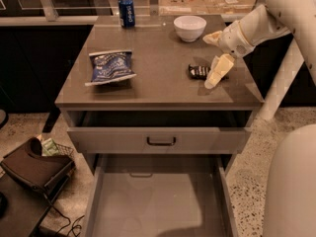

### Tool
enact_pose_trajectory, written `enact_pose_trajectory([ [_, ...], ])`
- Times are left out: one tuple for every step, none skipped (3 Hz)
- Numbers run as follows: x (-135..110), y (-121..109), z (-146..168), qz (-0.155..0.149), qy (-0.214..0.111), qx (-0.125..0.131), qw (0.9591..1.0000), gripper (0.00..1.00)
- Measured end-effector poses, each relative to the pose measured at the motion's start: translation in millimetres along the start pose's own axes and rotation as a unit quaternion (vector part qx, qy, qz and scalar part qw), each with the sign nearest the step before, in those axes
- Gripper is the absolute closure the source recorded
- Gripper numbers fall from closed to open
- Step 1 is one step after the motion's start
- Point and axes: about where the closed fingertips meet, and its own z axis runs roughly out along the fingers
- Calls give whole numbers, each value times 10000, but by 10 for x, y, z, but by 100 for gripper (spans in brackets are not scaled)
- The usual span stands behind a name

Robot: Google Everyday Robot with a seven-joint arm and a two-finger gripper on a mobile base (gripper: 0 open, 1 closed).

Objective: Pick rxbar chocolate from middle drawer and place on counter

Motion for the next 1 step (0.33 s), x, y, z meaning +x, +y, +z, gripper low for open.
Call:
enact_pose_trajectory([
  [0,0,1,0,0,-1,10000,0],
])
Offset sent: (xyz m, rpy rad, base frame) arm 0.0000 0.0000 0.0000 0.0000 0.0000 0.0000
